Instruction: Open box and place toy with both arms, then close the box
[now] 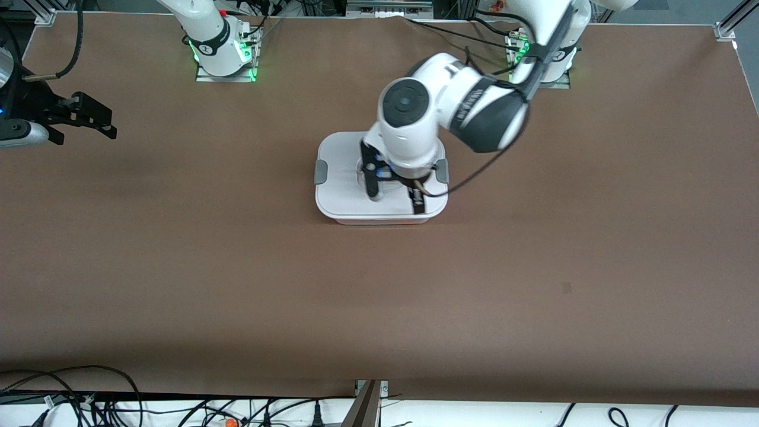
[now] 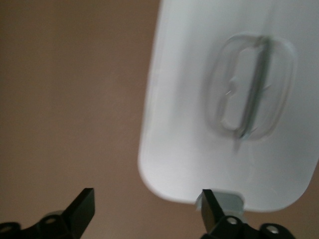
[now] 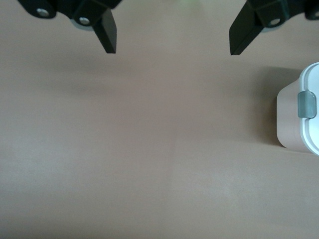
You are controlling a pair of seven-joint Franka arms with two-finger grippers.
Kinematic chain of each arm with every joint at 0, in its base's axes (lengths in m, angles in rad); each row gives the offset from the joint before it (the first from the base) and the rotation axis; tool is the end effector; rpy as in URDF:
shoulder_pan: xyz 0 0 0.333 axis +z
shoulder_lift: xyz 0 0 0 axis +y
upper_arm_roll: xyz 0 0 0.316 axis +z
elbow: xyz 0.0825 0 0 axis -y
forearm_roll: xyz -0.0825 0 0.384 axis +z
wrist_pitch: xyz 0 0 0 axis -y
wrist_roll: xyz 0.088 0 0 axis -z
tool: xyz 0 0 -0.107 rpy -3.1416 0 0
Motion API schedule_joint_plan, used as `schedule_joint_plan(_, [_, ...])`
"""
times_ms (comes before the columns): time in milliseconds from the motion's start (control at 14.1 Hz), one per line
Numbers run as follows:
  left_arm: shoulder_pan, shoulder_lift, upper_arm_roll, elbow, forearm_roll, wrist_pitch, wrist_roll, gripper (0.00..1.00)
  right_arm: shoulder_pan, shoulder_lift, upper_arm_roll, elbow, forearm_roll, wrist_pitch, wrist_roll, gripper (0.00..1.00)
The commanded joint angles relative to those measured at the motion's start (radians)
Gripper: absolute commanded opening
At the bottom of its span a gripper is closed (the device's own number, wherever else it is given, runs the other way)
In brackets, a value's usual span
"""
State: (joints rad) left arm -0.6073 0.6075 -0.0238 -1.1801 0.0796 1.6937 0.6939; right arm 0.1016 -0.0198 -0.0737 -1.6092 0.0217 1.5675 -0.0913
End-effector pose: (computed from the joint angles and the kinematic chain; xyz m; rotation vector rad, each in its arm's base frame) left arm 0.5871 -0.4143 0.4288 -2.4162 1.9042 0.1474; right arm 0.5471 0.0172 0.6170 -3.1121 -0.1855 0.0331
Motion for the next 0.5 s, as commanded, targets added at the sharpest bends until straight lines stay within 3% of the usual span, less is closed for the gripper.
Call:
schedule_joint_plan(0, [0.119,-0.008,-0.001,0.100,0.012,-0.107,0.003,1.00,-0.010,0.000,0.002,0.011,0.017,-0.015,-0.008,1.00])
schedule_joint_plan(212, [0.239,-0.011,-0.008,0.155,0.008,-0.124,-0.001,1.00,-0.007,-0.002,0.005,0.009,0.006,-0.020,-0.007,1.00])
schedule_joint_plan(425, [0.335,-0.087,0.002,0.157,0.016,-0.143,0.001,1.00,-0.007,-0.006,0.006,0.005,0.006,-0.020,-0.007,1.00])
